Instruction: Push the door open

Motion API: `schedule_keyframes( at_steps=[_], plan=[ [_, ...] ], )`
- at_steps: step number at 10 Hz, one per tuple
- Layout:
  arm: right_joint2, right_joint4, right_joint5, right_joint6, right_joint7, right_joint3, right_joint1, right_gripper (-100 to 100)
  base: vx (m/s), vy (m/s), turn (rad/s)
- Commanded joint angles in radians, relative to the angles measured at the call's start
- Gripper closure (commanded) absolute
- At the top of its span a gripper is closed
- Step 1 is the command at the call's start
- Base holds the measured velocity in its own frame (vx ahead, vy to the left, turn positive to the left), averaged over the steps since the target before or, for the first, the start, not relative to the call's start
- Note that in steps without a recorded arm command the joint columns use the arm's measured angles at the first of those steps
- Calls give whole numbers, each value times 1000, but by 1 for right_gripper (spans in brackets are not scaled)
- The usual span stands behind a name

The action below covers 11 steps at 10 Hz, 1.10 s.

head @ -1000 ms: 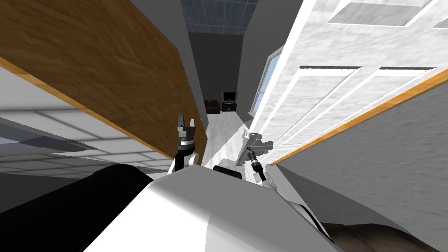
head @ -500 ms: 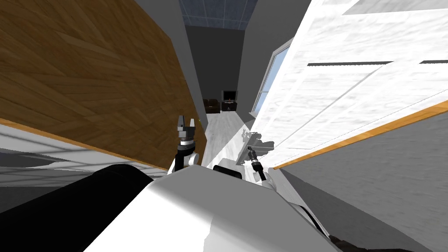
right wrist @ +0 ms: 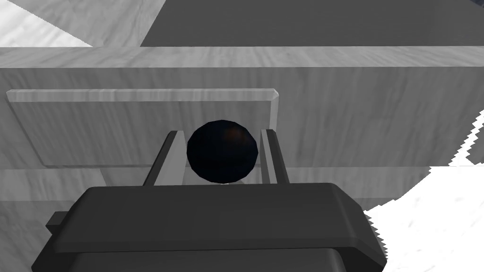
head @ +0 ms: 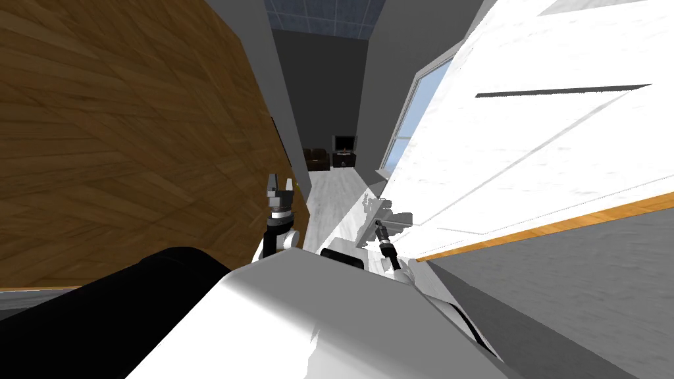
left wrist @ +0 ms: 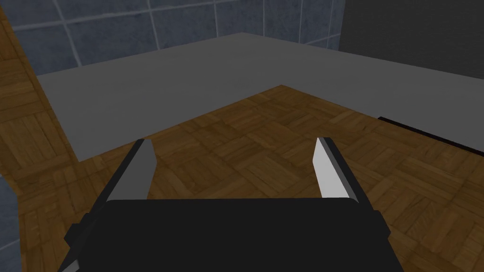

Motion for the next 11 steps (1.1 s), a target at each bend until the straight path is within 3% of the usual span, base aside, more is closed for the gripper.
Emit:
schedule_keyframes(
  at_steps=[1, 2, 11],
  plan=[
    [-6, -50, -2, 37, -5, -4, 34, 100, 47, -8, 19],
    [-3, -75, -21, 46, 15, -26, 33, 100, 128, 48, -59],
    [7, -60, -79, 73, 72, -90, 30, 100, 145, 70, -36]
  ],
)
